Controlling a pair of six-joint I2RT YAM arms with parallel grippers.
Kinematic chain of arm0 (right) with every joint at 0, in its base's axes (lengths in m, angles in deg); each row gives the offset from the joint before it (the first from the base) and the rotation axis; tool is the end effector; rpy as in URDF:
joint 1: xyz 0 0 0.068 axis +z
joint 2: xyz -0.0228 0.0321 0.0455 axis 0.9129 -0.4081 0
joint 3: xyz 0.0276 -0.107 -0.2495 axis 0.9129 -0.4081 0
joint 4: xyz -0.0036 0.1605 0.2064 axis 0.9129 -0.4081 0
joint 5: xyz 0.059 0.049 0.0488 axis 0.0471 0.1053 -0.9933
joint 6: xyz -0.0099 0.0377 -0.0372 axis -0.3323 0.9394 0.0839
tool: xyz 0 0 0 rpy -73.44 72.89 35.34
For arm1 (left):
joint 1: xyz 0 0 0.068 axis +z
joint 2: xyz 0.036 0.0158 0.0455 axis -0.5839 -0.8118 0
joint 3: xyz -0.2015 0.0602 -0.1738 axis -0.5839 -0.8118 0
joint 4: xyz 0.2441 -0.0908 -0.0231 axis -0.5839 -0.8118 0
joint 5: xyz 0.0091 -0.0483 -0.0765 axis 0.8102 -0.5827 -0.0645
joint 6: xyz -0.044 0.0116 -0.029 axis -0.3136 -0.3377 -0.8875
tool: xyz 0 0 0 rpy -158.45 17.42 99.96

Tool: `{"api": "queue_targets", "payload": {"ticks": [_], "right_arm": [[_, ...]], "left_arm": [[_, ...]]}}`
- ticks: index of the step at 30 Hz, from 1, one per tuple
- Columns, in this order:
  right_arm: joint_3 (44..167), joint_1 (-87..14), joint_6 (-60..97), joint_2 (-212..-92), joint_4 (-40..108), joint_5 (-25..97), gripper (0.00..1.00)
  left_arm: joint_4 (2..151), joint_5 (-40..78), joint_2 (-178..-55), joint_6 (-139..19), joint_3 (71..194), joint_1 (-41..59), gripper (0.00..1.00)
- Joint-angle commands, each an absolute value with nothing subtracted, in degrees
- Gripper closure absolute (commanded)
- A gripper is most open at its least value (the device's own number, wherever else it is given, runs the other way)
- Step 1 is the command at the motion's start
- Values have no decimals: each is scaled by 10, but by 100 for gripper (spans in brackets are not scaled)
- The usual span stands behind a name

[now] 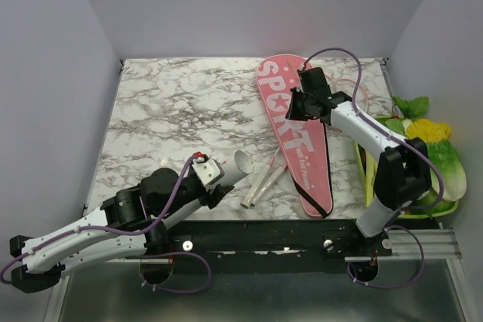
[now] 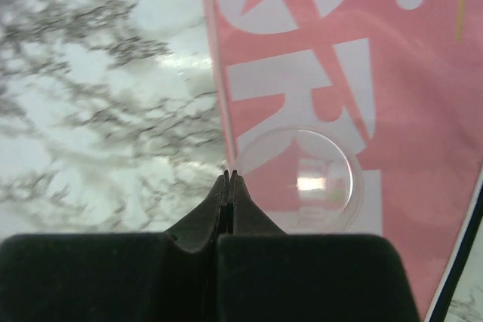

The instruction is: Pack up the badminton gear

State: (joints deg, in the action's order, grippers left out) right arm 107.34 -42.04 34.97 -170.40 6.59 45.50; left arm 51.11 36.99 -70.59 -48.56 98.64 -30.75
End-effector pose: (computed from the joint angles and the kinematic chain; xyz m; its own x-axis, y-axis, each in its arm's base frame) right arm 0.3517 0.1542 0.2544 -0.7930 0.0776 -0.6043 -0.0778 0.9708 0.2268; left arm 0.0567 -0.1151 0.3134 -0.1003 0.2300 -0.9680 0.8379 0.5441 0.0424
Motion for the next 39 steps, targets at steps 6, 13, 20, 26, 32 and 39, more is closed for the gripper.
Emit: {"api": "queue_targets", "payload": {"ticks": [6, 13, 20, 26, 32, 39], "right_arm": [[997, -398, 348, -1534, 160, 107, 99], [974, -331, 343, -1411, 176, -5, 99], [967, -251, 350, -1343, 174, -35, 99], [946, -202, 355, -1318, 193, -44, 99], [915, -164, 365, -1321, 228, -37, 99], [905, -137, 374, -1329, 253, -32, 99]], "left_arm": [[510, 342, -723, -543, 995, -305, 100], [515, 323, -728, -542, 993, -305, 100], [525, 302, -722, -543, 991, -306, 100], [541, 275, -699, -543, 984, -305, 100], [548, 241, -694, -544, 983, -306, 100], [547, 236, -692, -543, 982, -306, 100]]}}
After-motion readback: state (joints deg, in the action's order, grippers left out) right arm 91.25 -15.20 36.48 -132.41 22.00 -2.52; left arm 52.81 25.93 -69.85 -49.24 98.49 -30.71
